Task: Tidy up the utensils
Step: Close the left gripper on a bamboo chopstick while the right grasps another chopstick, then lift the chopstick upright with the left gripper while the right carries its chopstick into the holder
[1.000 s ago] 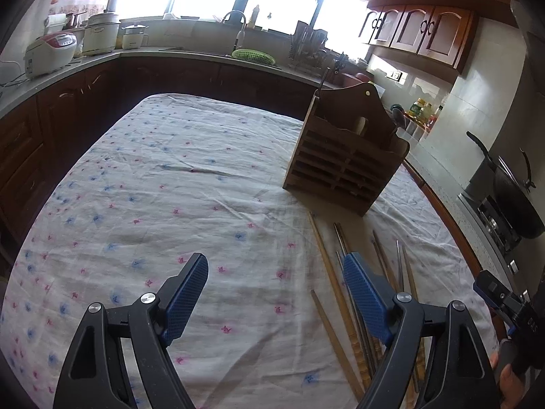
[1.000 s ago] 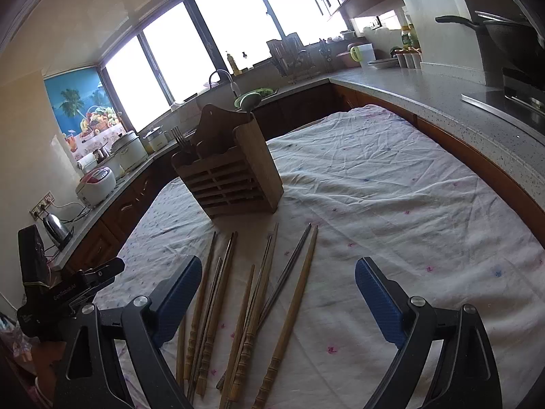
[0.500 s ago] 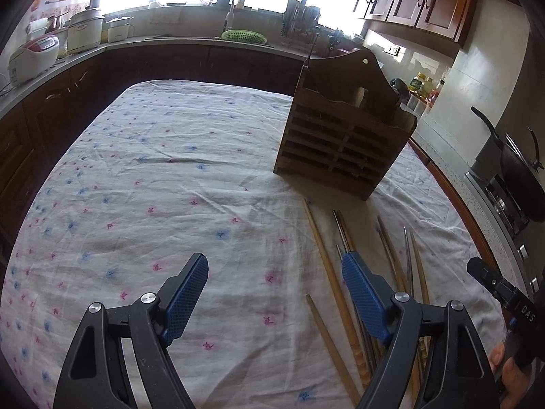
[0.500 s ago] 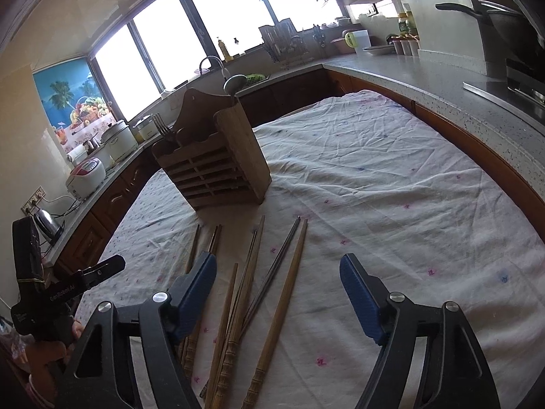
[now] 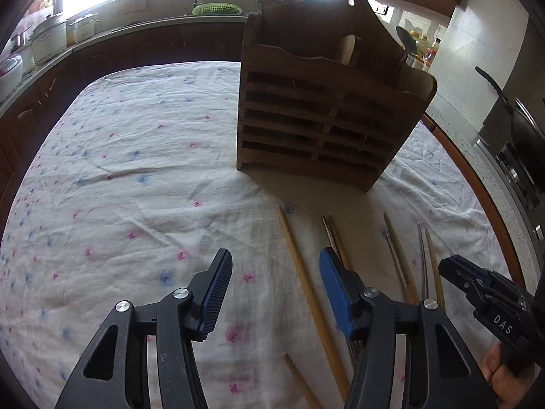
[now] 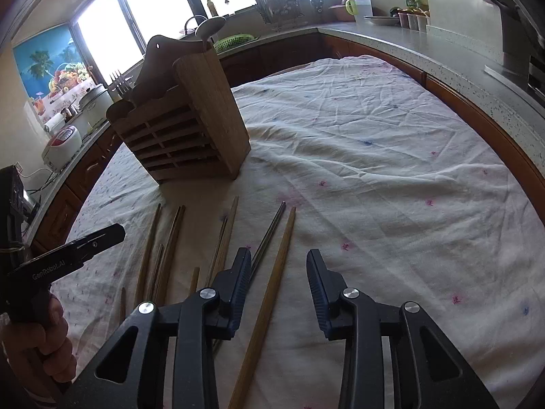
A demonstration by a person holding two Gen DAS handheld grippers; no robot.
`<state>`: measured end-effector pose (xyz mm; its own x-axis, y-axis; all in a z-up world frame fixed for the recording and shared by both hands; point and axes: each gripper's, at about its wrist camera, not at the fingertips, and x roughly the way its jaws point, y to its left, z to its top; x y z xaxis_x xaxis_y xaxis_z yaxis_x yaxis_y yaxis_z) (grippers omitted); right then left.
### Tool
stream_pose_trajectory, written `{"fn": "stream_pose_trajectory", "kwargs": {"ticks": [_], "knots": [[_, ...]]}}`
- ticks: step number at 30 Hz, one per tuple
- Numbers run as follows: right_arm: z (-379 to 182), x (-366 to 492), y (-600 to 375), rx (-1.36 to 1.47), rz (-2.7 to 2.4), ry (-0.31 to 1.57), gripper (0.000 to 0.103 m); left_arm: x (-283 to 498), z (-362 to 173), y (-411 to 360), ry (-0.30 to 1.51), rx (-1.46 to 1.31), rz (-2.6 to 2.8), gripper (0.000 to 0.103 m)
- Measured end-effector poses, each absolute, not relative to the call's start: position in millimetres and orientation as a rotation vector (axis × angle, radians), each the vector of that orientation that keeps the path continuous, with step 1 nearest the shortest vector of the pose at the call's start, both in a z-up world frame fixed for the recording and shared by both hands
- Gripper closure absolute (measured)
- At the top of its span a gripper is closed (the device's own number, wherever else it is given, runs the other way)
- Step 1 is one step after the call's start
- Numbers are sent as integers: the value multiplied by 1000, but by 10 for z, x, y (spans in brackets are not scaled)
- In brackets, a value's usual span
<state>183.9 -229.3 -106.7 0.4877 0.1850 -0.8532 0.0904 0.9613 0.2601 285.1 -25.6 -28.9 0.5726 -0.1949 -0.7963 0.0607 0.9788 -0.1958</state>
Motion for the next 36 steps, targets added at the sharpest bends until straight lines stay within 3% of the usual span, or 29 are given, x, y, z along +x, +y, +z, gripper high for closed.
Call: {"fn": "stream_pose_trajectory", "kwargs": {"ticks": [10,20,36], "knots": [[-1254,2074,-2159,164,20,1112,90,3172,-538,-603,971,5,-146,95],[-1154,2042,-2185,199,41,1096,98,3006,-420,-417,950,-116,-214,99],[72,1574,-2229,291,124,795,98,1799,688,334,645,-299,-309,100]]}}
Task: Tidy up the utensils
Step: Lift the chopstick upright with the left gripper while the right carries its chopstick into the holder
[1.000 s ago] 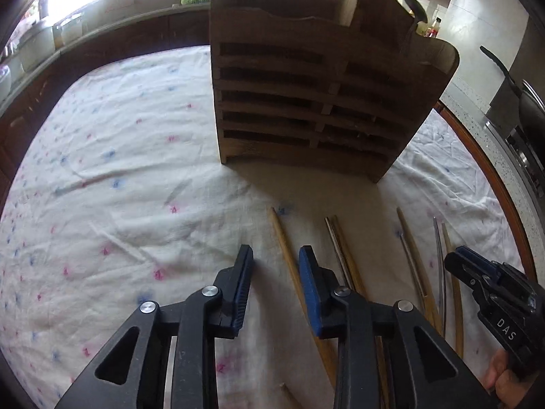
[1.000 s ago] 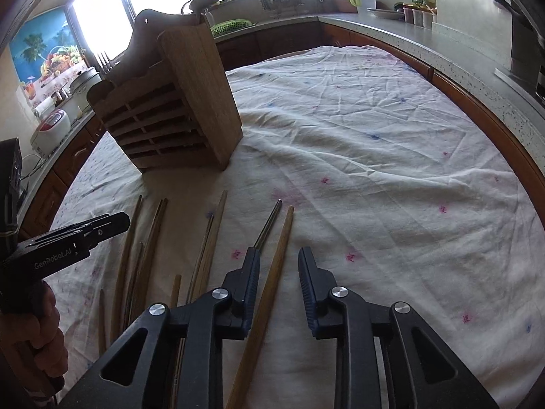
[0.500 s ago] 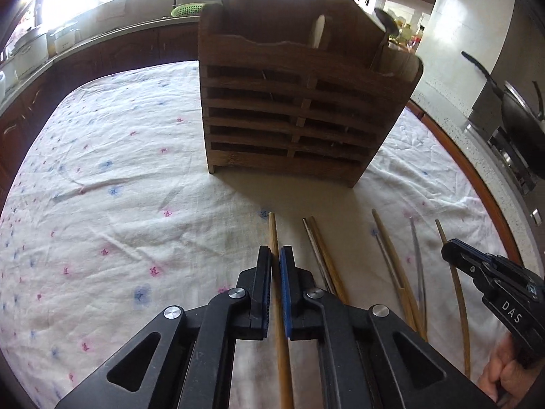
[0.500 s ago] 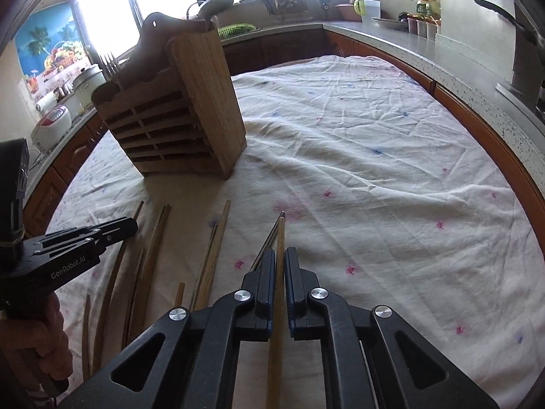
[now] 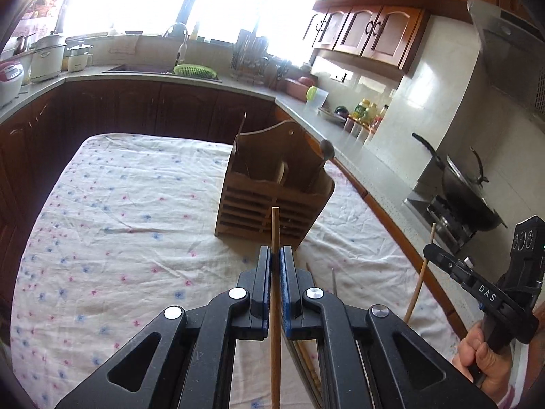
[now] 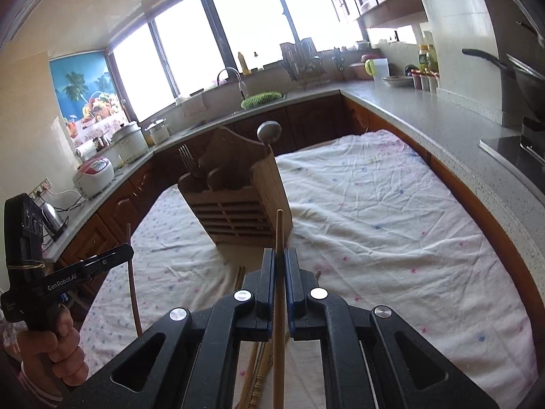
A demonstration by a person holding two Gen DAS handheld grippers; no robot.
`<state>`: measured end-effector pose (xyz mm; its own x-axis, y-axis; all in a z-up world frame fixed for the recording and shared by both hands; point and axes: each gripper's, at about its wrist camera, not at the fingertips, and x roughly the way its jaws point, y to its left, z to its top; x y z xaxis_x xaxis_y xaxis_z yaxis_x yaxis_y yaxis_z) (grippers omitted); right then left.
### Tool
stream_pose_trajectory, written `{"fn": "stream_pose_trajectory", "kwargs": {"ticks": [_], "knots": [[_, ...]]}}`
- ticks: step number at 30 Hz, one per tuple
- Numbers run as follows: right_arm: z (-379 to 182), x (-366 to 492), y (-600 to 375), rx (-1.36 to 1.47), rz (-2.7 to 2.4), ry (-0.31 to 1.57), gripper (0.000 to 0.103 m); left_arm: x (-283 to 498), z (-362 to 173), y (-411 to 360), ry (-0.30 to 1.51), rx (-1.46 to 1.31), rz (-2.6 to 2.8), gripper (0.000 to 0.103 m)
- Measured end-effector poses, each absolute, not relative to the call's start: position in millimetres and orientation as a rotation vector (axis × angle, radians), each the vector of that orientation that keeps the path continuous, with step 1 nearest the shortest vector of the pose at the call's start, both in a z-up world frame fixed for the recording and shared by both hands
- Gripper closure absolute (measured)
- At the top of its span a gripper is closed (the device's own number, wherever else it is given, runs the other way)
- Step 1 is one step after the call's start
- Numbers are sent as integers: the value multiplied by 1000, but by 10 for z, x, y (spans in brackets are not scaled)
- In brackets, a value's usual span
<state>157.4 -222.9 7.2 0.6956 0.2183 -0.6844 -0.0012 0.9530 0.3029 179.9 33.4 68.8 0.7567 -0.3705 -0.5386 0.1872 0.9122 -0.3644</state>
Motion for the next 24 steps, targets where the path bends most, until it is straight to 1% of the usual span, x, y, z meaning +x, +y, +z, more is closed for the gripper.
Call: {"fn": "stream_pose_trajectory", "kwargs": {"ticks": [4,8,24], "knots": [[374,1523,-2221,281,133,714,98,1549,832,475,592,-309,-318,100],[535,1501,-2211,276,135,664,98,1413,900,557,562,-311,-312,100],[586,1589,-2164,285,164,638,98,1443,997,616,508,-316,-290,100]]}}
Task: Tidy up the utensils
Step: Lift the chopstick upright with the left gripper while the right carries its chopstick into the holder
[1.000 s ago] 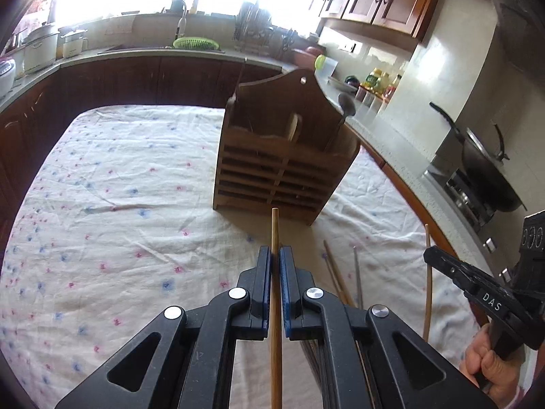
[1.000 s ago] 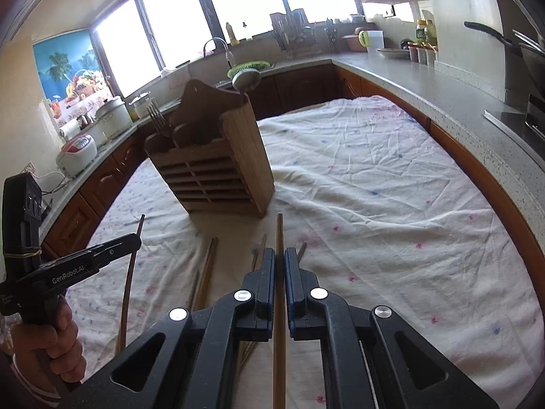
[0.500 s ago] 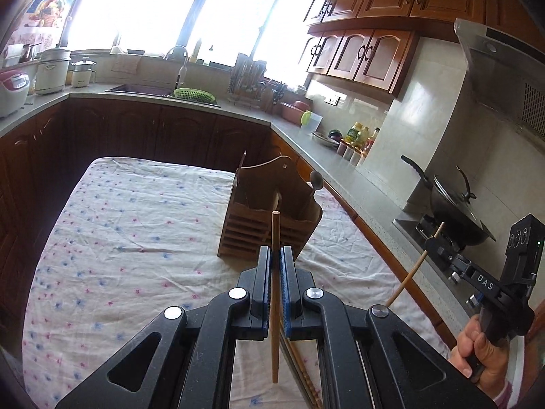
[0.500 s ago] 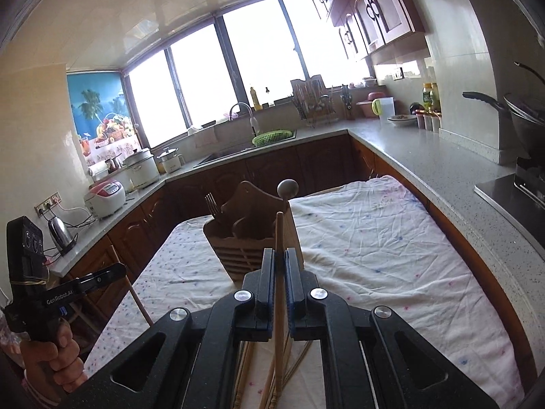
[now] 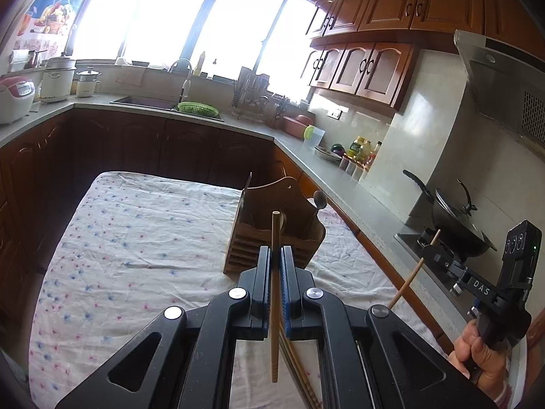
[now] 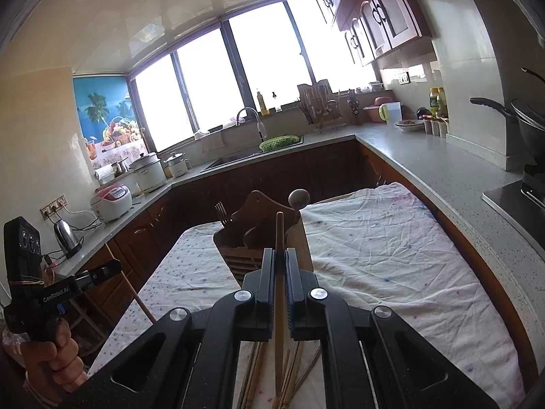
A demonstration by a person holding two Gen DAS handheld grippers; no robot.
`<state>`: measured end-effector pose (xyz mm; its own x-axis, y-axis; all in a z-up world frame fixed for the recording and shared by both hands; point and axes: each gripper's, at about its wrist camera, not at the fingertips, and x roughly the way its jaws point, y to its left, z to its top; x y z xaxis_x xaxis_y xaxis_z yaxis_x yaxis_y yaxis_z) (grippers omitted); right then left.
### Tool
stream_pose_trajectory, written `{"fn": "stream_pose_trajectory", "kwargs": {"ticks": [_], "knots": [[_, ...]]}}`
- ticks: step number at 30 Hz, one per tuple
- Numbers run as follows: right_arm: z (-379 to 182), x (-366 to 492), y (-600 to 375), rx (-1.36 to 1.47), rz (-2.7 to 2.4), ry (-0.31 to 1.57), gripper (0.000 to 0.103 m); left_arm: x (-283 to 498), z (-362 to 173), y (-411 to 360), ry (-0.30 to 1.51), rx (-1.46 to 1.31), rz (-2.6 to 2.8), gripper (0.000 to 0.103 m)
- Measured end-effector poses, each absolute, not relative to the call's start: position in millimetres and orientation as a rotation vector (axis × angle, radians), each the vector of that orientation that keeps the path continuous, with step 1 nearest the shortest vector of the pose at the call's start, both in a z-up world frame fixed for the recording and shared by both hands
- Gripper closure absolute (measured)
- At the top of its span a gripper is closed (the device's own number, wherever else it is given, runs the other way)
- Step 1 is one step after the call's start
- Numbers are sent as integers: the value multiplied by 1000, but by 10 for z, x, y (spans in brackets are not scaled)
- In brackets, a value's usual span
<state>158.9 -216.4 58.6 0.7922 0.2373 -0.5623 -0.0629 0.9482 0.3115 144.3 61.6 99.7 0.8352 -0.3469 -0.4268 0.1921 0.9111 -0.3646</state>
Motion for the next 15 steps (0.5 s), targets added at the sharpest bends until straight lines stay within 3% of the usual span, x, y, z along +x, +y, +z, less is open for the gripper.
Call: {"fn": "stream_pose_trajectory", "kwargs": {"ticks": [15], "knots": [[941,2135,-2141,284,164,497,98,1937,1506,636,338,-276,-234,100]]}}
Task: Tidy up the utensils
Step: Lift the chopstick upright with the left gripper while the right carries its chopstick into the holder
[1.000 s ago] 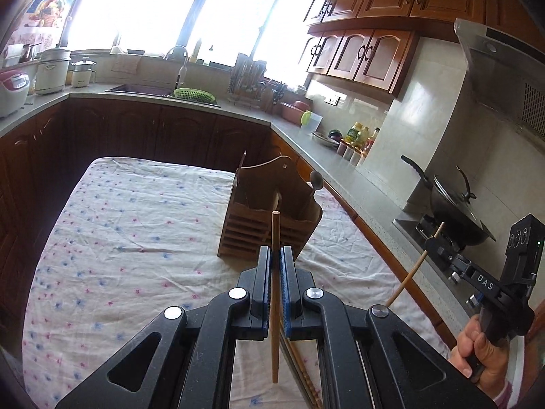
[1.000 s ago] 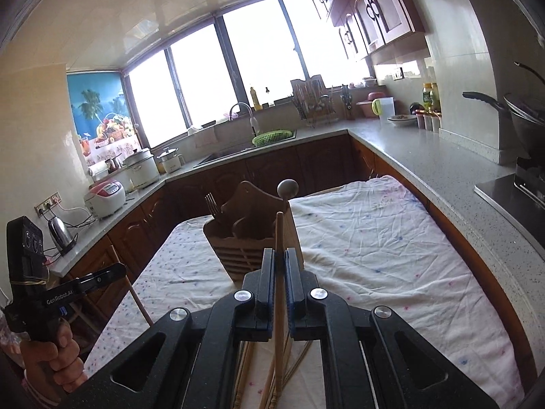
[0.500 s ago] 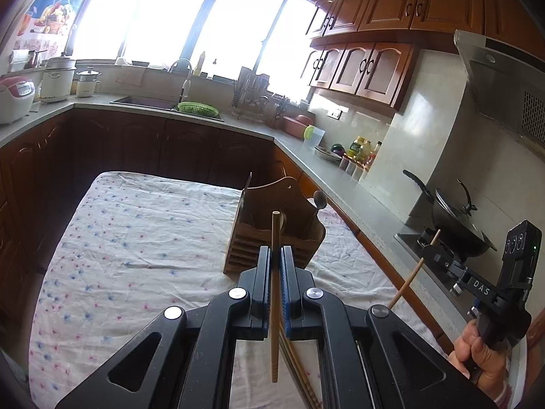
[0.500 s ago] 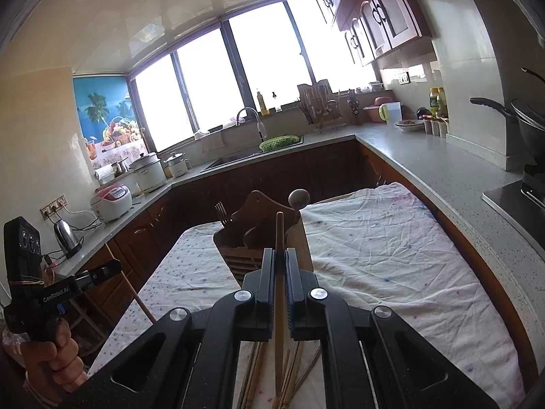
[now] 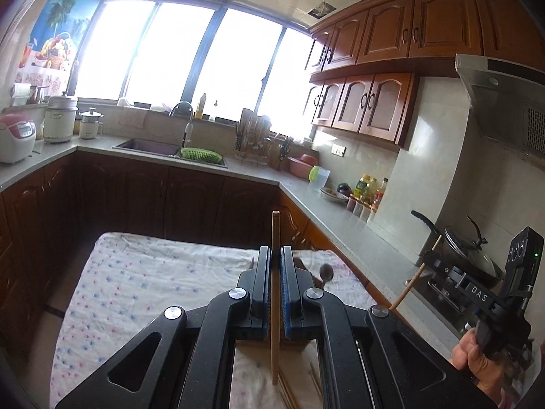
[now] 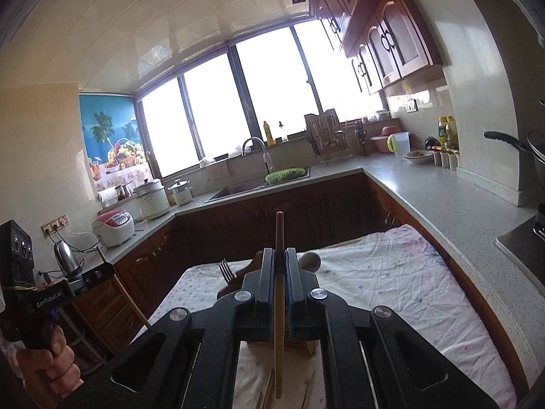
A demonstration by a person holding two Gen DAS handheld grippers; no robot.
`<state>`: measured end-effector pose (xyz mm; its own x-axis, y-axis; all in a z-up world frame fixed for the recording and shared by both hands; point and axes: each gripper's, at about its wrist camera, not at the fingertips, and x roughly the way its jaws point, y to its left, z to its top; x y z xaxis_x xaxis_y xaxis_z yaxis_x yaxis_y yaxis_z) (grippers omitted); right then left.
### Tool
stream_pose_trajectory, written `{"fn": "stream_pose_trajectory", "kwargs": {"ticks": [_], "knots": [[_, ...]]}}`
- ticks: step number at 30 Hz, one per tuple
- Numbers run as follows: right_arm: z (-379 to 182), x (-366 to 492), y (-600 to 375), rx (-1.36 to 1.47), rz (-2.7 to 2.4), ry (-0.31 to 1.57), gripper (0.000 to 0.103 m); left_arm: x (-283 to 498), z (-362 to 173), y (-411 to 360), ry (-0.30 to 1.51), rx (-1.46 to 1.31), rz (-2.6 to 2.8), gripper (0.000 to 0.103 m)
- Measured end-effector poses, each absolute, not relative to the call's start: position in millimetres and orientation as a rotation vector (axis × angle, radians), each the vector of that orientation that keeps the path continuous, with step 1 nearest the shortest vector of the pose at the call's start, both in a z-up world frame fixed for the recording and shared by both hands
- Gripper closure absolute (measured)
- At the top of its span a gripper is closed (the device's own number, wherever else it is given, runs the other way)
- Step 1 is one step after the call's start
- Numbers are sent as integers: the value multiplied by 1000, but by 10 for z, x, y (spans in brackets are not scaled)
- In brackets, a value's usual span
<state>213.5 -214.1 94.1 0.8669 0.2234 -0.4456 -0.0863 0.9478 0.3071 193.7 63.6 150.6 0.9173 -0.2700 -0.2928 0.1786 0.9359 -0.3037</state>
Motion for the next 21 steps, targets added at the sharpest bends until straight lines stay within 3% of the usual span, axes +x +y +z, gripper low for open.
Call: {"fn": "stream_pose_trajectory", "kwargs": {"ticks": [10,21], "knots": [[1092,2914,-2129,283,135,389,98,2766,1547,528,239,-295,-182,100],[389,3204,-2006,258,116,432,98,3471,516,287,326,-301,-162,100]]}}
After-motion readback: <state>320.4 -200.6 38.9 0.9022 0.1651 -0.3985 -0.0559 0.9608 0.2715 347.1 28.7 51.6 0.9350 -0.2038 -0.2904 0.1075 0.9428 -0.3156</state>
